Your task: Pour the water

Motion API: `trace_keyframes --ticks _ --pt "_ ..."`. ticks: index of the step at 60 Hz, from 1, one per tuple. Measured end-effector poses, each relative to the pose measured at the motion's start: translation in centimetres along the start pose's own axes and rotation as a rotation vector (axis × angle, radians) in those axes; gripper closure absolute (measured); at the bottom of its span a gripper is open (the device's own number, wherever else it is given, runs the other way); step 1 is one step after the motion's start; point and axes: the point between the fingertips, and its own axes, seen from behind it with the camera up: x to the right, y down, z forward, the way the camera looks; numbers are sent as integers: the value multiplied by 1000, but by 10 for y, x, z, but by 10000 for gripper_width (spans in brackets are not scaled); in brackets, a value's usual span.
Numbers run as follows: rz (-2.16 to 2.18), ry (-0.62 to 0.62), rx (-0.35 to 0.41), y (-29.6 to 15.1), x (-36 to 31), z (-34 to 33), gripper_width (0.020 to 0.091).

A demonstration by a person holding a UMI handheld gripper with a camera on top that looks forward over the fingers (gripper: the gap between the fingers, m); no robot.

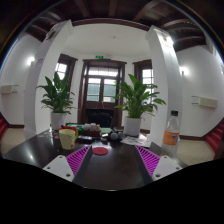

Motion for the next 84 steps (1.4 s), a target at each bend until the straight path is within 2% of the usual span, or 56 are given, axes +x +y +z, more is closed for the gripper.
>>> trace_keyframes --ticks 9,10,22,34,42,49,50,51,54,58,64,79,84 --pt "-5 63 7 13 52 -6 254" --pt "-4 76 4 3 52 -3 250" --pt "53 197 13 22 152 14 259" --pt "35 144 28 22 210 59 258" --pt "85 113 -6 25 243 86 264" --pt "118 73 -2 19 237 103 357" --pt "113 68 1 17 236 104 352" --pt "105 64 4 16 234 106 386" --pt "71 56 8 14 231 111 583" --pt "41 64 -1 15 224 116 623" --pt "-10 52 -4 15 218 120 752" --pt "-151 59 -58 17 196 130 760" --pt "-252 39 -79 12 170 140 760"
